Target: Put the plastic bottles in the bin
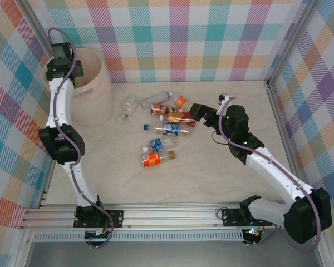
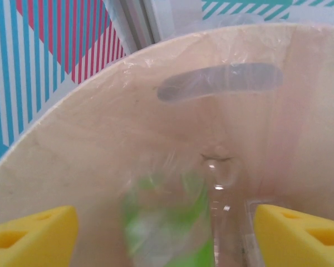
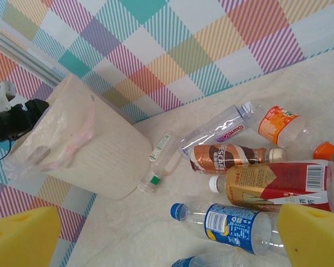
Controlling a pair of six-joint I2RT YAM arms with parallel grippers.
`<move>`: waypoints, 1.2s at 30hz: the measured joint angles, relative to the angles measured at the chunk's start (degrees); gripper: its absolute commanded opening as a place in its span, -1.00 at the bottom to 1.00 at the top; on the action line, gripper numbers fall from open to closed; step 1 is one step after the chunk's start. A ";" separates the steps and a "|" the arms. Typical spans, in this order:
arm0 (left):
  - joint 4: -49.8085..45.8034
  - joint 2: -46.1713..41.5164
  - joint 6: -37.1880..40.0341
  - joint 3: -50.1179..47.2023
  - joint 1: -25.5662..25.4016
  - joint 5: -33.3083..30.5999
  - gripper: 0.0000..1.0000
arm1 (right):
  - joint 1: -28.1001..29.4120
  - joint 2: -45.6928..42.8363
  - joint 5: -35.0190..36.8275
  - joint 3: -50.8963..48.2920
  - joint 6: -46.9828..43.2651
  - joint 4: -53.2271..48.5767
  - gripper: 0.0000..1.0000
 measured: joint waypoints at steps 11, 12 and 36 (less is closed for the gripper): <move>-5.73 -1.03 -6.91 2.97 -0.37 6.16 1.00 | 0.00 0.26 0.52 0.02 0.04 -0.50 0.99; -6.12 -1.31 -7.56 2.97 -0.46 7.15 1.00 | 0.00 0.35 0.70 0.02 0.04 -0.50 0.99; 6.88 -40.30 -17.99 -54.82 -34.12 17.38 1.00 | 0.00 2.78 6.32 -2.47 -1.68 -0.66 0.99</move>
